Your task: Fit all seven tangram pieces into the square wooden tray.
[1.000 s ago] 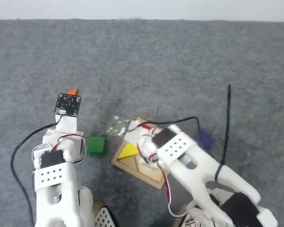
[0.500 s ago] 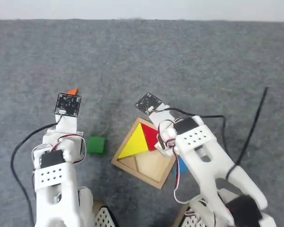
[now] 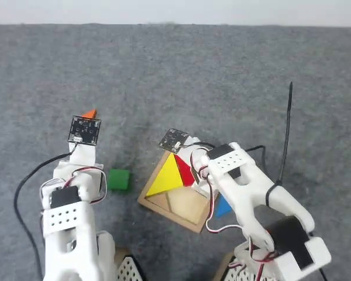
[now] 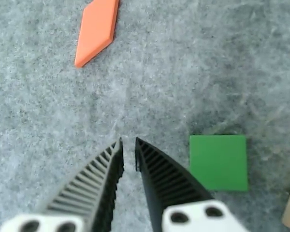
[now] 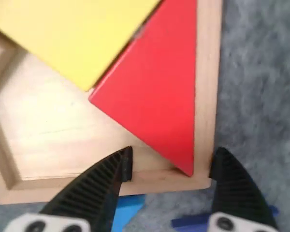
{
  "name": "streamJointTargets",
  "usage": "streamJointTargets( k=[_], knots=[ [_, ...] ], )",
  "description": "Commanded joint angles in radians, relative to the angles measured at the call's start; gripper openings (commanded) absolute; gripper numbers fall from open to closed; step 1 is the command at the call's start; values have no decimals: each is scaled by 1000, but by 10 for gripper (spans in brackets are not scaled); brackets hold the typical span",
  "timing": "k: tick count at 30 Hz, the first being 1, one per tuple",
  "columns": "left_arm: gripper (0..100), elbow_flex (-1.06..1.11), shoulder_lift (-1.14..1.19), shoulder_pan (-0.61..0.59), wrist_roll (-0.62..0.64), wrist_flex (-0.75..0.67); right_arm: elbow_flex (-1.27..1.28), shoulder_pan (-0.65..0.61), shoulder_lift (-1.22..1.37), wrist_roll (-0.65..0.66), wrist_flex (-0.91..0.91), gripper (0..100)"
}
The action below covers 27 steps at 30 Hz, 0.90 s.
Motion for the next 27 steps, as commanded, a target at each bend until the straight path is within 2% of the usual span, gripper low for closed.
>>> streamJointTargets(
  k=[1,4,9,14,20,27],
  knots=[
    [47,-10,-26,-6,-15,-18,-71,13,18,84,-88,103],
    [47,-10,-26,-6,-15,-18,-110,15,19,91,-102,9],
    [47,-10,-26,-6,-15,-18,-181,15,67,92,-147,39],
    [47,-10,-26,-6,-15,-18,-356,15,274,100,-137,40],
    [47,-8,-26,-6,-15,-18,-623,15,441,358,5,40],
    [47,-7,-26,-6,-66,-18,-809,16,490,535,176,44]
  ],
)
